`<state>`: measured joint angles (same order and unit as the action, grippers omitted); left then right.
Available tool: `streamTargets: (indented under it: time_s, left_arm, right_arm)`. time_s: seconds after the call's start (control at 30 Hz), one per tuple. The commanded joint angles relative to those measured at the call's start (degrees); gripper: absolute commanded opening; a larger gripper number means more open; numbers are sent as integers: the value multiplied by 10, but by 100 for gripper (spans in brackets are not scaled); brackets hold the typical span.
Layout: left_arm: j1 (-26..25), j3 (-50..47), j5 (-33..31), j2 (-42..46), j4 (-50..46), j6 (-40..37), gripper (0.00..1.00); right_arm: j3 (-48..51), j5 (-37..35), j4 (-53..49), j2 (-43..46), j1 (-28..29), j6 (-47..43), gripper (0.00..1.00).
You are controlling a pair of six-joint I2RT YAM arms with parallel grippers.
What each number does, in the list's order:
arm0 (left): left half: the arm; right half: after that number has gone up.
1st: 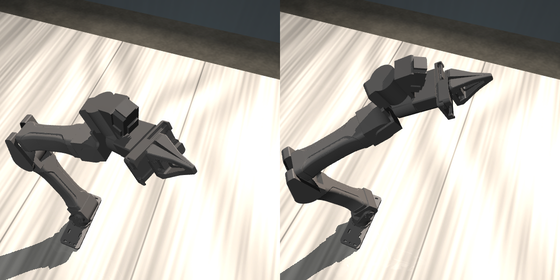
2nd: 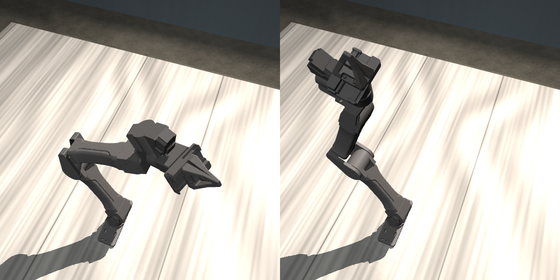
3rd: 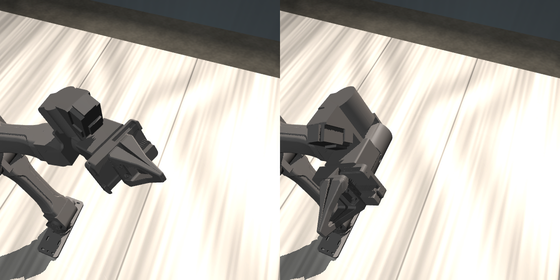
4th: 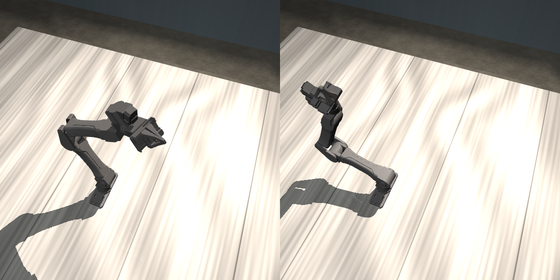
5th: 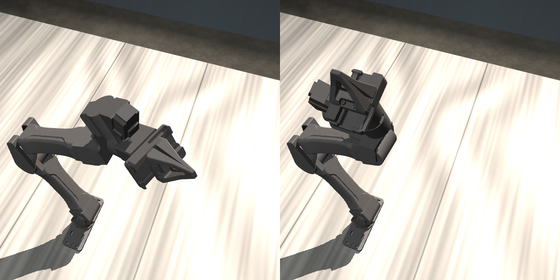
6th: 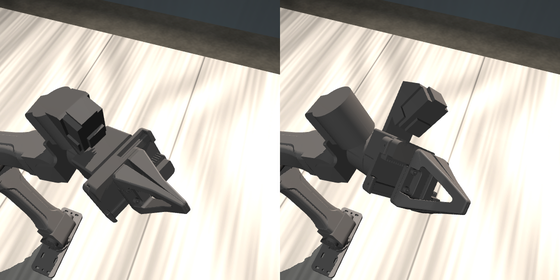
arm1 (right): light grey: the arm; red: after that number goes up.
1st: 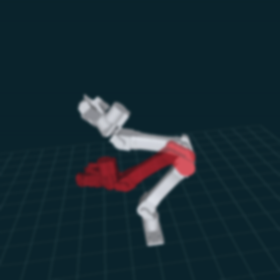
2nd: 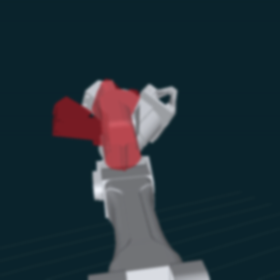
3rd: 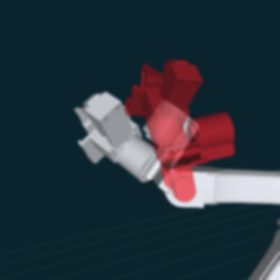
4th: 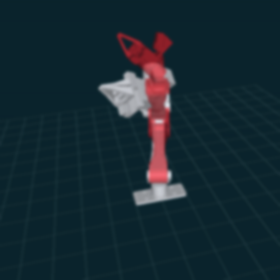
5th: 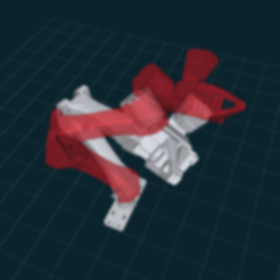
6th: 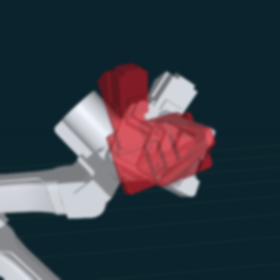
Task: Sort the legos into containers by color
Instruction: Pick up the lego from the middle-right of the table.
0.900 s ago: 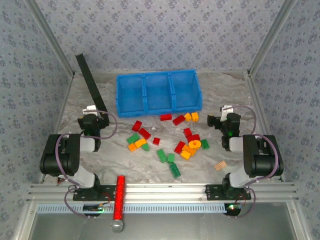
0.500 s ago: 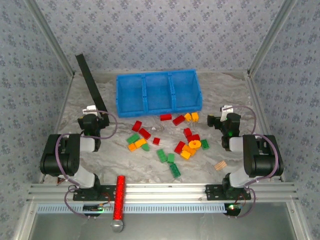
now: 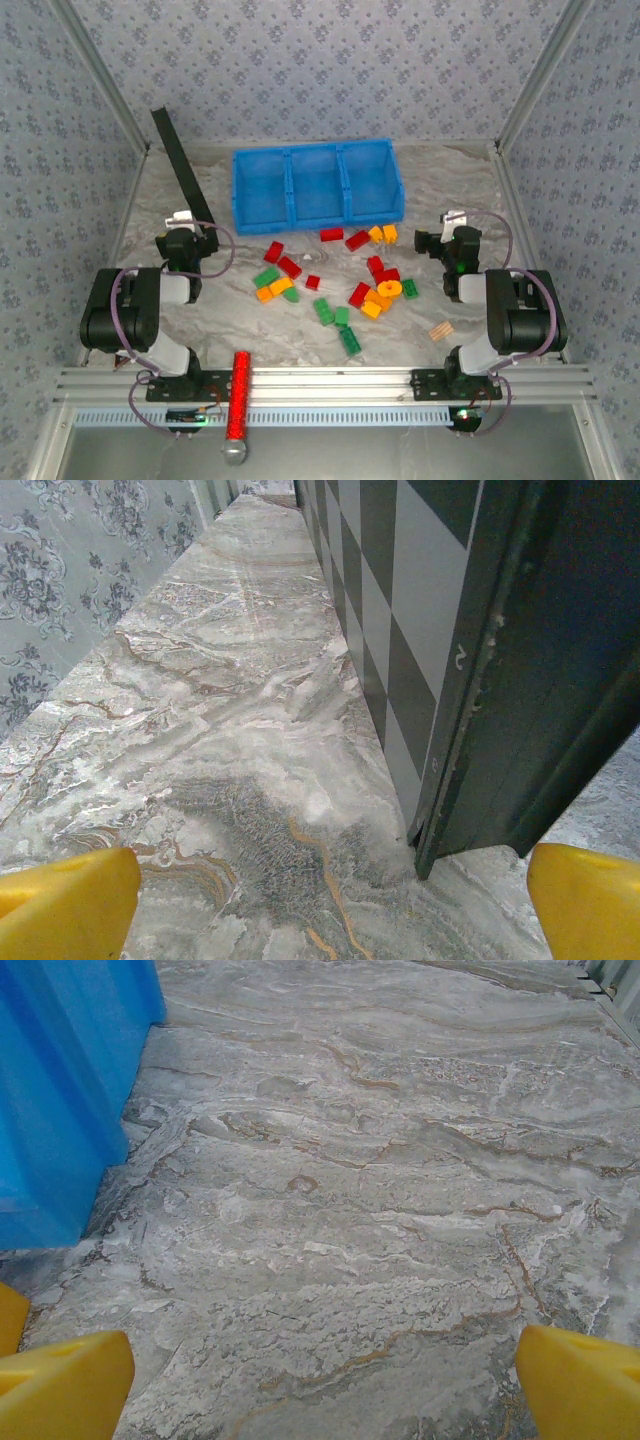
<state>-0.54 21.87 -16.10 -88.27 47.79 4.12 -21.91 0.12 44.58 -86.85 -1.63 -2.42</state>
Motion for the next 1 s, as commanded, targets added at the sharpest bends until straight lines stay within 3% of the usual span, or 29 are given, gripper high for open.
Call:
streamTargets:
  time_s: [0.0,0.43,0.53,0.6,0.63,0.67,0.73,0.97]
  left_arm:
    - [-5,4,-7,6,13,5,99]
    - [-4,3,-14,8,17,5,99]
    - [-9,-4,-14,21,17,1,99]
    - [-18,-6,-9,31,15,-13,99]
    - [-31,5,-39,41,2,-23,99]
    - [-46,37,-77,68,-75,-24,99]
    - [-50,96,-72,113,-202,-26,99]
    - [-73,294,-30,205,-491,29,99]
  right_arm:
    - [-9,-12,10,-3,-3,7,100]
    - [-16,-19,-3,3,0,6,100]
    - [-55,-22,-88,31,10,-4,100]
    - [-106,-30,-213,58,20,-2,100]
    - [-139,-37,-285,73,27,7,100]
    - [-173,-41,-349,84,34,15,100]
    - [-217,-38,-438,104,50,36,100]
    - [-332,24,-676,99,92,186,100]
